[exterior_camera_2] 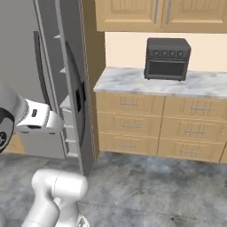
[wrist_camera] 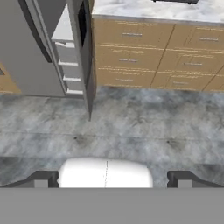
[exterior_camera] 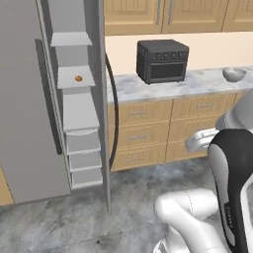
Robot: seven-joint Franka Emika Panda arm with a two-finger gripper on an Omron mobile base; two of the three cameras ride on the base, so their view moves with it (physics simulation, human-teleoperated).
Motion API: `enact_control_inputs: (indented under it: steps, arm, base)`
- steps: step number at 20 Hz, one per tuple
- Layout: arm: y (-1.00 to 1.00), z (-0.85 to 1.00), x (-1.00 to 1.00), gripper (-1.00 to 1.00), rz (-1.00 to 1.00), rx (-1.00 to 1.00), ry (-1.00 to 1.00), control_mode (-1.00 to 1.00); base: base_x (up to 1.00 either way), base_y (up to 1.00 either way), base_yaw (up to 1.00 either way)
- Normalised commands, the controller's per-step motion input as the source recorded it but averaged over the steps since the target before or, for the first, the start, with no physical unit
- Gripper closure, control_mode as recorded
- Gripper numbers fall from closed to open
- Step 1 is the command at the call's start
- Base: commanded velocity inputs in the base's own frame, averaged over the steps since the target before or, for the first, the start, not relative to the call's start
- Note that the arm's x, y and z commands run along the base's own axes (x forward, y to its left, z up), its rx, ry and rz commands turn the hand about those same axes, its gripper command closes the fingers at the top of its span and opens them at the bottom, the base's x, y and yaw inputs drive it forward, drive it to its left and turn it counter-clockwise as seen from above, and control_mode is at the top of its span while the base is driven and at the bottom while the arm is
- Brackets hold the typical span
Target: Take the tangerine, pear, and garlic from the freezer and place them in the bowl on the counter.
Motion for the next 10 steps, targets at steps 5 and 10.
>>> enact_control_inputs:
  steps: [5, 10]
  arm:
    - [0.0, 0.0, 0.0, -1.0, 0.0, 0.0, 0.0, 1.0]
    - [0.0, 0.0, 0.0, -1.0, 0.0, 0.0, 0.0, 1.0]
  base:
    - [0.16, 1.0, -0.01]
    - [0.7, 1.0, -0.08]
